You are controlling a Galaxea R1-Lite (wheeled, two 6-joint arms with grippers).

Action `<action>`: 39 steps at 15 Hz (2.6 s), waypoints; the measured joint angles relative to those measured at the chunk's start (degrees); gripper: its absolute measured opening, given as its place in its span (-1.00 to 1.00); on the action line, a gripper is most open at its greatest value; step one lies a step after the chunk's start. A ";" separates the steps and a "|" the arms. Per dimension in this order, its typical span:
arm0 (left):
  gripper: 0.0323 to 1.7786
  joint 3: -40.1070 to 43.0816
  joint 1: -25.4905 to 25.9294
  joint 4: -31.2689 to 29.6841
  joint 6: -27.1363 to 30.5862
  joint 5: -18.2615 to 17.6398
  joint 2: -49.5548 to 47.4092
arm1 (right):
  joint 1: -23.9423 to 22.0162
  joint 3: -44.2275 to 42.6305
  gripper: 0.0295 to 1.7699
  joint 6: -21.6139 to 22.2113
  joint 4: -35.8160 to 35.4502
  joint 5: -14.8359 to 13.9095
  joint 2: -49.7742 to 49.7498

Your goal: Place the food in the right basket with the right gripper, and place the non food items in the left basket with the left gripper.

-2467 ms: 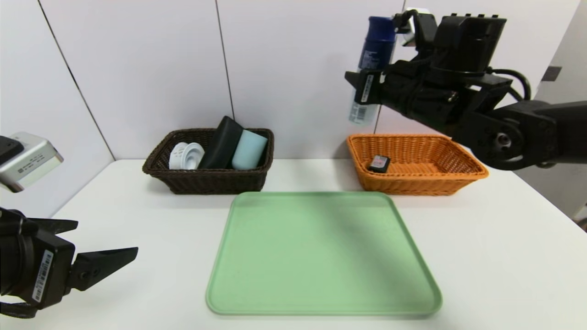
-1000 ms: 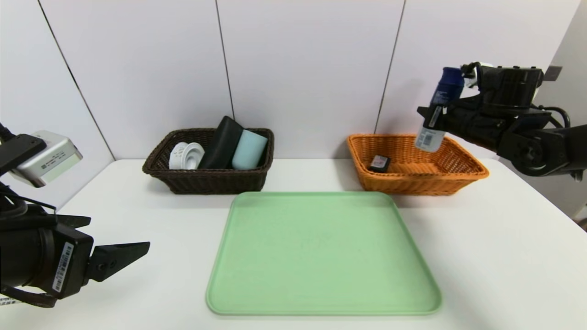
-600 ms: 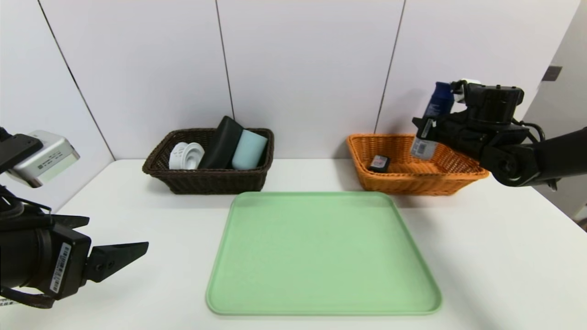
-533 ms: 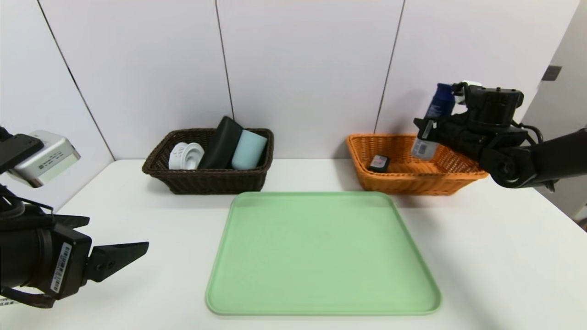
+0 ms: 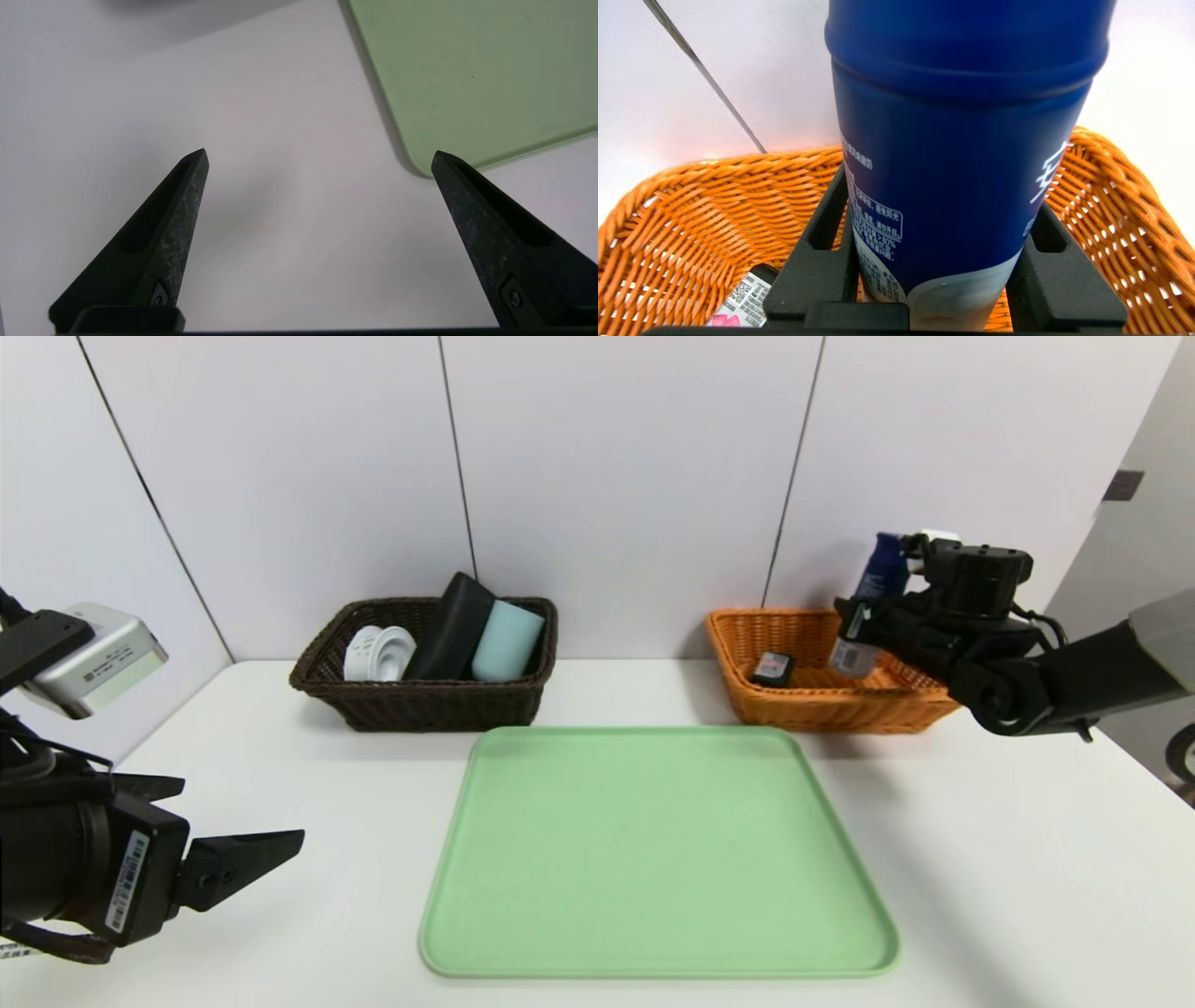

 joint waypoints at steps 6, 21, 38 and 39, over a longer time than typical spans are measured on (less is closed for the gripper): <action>0.90 0.02 0.00 0.00 0.18 0.07 0.05 | -0.07 -0.09 -0.09 0.01 0.05 -0.11 0.66; 0.90 -1.44 0.00 -0.06 0.71 0.20 -0.61 | 1.16 -0.41 0.70 -0.44 1.02 -2.51 -3.11; 0.90 -19.13 0.40 9.37 -5.00 7.47 -1.28 | 12.71 -6.94 0.91 0.01 71.99 -2.21 -37.51; 0.90 -20.70 0.83 13.37 -5.13 7.69 -1.61 | 13.04 -7.63 0.91 0.01 76.86 -2.18 -38.01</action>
